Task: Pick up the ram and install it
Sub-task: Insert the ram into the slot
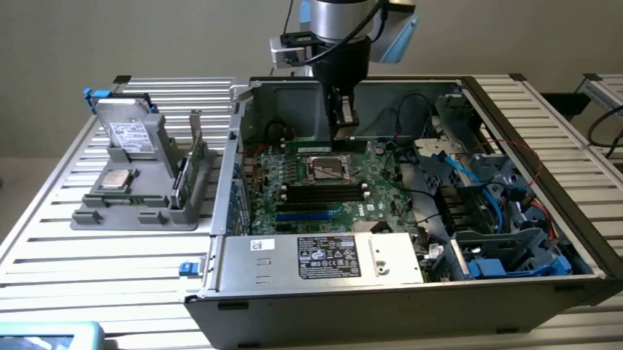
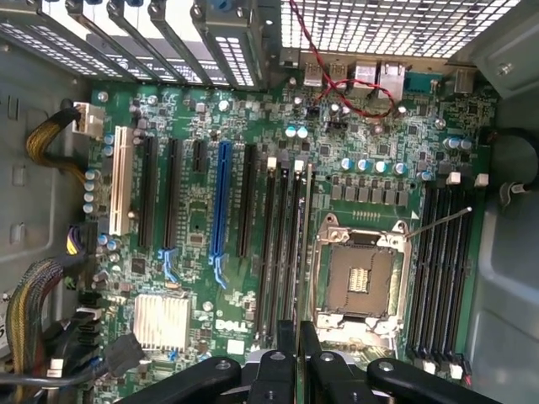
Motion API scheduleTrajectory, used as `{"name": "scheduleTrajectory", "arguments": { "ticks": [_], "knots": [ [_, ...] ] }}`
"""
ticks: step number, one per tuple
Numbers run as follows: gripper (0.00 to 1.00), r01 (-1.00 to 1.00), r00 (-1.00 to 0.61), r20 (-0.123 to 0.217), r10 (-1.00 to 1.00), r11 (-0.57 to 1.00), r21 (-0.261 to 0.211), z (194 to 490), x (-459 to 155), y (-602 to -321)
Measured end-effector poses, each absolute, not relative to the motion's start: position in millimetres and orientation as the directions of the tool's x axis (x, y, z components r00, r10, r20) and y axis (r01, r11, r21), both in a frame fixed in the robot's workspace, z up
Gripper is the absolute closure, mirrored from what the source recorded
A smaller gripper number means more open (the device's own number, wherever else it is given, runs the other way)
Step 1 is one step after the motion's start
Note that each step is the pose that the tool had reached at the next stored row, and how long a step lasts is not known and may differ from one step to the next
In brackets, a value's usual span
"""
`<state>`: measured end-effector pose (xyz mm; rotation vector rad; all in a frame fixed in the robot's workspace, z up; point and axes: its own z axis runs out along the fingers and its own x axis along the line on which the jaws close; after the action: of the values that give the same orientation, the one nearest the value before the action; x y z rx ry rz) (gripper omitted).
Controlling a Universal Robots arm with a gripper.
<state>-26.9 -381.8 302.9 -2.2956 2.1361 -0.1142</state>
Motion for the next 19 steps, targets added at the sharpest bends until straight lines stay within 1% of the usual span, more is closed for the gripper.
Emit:
{"name": "scheduleTrajectory", "arguments": {
  "ticks": [7,19],
  "knots": [
    [0.86,-0.996,0.070,0.051,-0.996,-0.073,-0.052,293.7,-26.9,-381.8],
    [0.86,-0.996,0.070,0.053,-0.996,-0.073,-0.052,286.3,-26.7,-382.2]
  ]
}}
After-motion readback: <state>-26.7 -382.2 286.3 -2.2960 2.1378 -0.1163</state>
